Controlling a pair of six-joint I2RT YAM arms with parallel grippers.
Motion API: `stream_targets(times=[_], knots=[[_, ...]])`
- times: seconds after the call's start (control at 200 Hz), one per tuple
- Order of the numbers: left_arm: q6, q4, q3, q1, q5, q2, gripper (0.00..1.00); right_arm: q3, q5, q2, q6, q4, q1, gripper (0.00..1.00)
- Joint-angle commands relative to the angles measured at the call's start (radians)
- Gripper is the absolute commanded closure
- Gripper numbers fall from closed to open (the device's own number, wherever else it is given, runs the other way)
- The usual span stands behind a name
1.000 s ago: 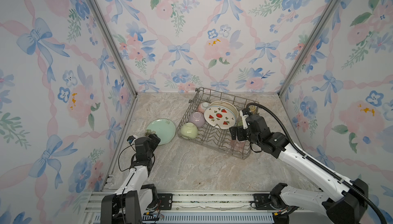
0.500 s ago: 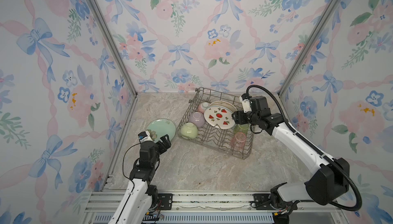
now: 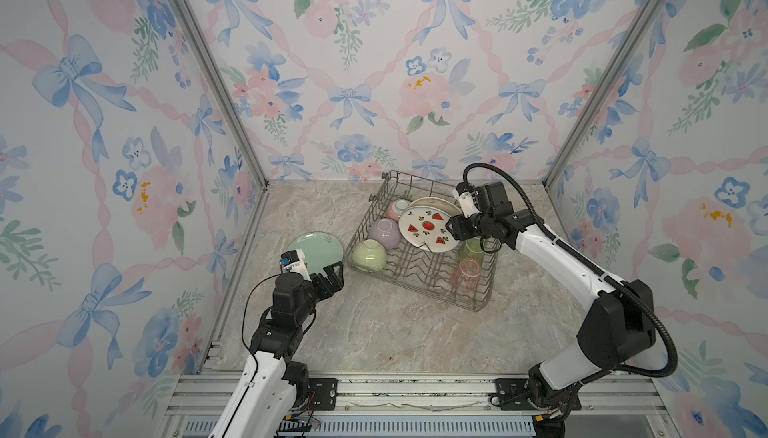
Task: Unload the mixed dishes from the dish rack
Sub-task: 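Open the left gripper and withdraw while the right gripper reaches to the watermelon plate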
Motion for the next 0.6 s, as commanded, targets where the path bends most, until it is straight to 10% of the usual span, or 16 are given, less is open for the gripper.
stream_targets(times=[0.0,0.595], knots=[[-0.004,-0.022,0.032,-0.051,0.001,0.009,0.02,0.036,0.015,0.026,-0.039,-0.037,-0.008,0.44],[-0.004,-0.021,0.109,-0.241,-0.121,0.101,0.02,0.13,0.036,0.15,-0.131,-0.079,0.008,0.66]])
